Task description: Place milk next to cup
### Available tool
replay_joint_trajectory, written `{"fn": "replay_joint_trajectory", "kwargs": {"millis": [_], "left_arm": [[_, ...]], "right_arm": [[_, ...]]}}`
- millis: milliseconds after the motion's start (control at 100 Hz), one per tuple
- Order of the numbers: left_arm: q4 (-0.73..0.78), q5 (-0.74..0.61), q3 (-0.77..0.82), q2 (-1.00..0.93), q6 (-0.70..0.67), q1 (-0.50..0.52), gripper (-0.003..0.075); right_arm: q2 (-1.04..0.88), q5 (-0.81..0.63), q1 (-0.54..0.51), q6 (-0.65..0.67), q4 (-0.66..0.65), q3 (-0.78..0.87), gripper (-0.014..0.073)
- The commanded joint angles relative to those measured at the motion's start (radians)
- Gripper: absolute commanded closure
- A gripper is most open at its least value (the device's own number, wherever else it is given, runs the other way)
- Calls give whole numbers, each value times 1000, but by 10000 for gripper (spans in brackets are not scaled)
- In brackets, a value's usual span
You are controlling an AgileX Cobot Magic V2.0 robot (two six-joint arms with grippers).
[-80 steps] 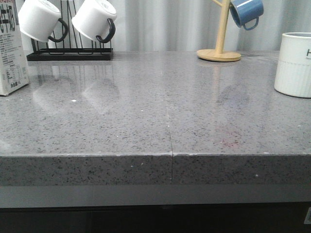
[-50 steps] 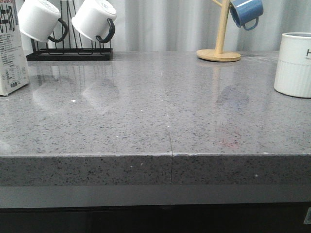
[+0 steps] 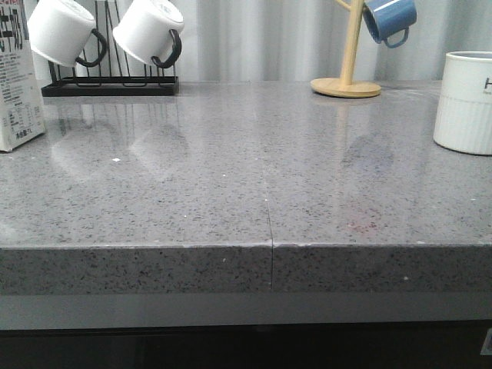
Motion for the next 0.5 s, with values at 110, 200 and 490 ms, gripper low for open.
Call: {"fn": "replay_joint_trajectory", "kwargs": {"millis": [110,200,490], "left_arm": [[-5,-86,41,-32,2,2,741],[-5,-86,41,-32,2,2,741],[-5,-86,41,-32,2,2,741]], "right_arm": [[-15,-33,-4,-6,2,-66,659],[-5,40,-4,-6,2,-141,659],[174,269,-4,-6,2,-430,659]]}}
